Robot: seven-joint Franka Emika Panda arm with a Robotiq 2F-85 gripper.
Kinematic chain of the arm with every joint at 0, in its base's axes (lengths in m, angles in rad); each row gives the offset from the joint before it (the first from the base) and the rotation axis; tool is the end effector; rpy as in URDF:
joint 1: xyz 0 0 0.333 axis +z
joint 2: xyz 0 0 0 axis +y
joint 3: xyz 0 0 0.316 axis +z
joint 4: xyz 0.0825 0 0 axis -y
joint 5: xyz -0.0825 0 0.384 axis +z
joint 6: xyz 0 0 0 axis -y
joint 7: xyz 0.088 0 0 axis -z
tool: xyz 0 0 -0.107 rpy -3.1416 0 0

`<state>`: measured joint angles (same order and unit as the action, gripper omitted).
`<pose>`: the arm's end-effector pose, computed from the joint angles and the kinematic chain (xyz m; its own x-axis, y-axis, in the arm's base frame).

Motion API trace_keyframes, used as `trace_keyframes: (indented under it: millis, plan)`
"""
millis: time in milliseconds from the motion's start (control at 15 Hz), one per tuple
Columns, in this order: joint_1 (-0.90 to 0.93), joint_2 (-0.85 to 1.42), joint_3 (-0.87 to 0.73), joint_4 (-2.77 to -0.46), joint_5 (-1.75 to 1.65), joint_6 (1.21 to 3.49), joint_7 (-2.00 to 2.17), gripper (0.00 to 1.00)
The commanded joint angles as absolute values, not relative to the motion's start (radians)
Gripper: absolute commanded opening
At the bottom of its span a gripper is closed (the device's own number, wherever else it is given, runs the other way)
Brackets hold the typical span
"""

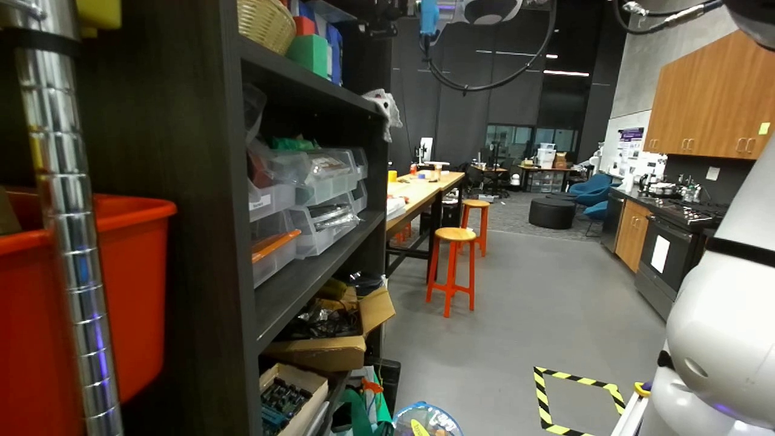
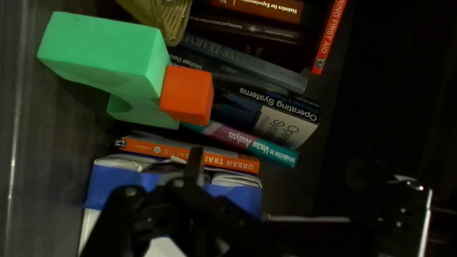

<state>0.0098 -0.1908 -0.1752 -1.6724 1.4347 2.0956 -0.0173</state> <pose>0.5258 -0.0523 0.7801 0.7629 -0.6305 0.1430 0.0809 -0.1264 -0.9887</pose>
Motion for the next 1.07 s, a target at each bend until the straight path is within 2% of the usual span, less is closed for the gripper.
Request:
trace_keyframes:
  millis: [0, 467, 1000]
  plan:
    - [-0.025, -0.187, -0.149, -1.667, 1.439, 2.088, -0.015, 1.0]
    - [-0.03, -0.128, -0.147, -1.593, 1.617, 2.144, 0.067, 1.0]
    - [-0.013, 0.047, -0.071, -1.381, 1.707, 2.448, 0.035, 1.0]
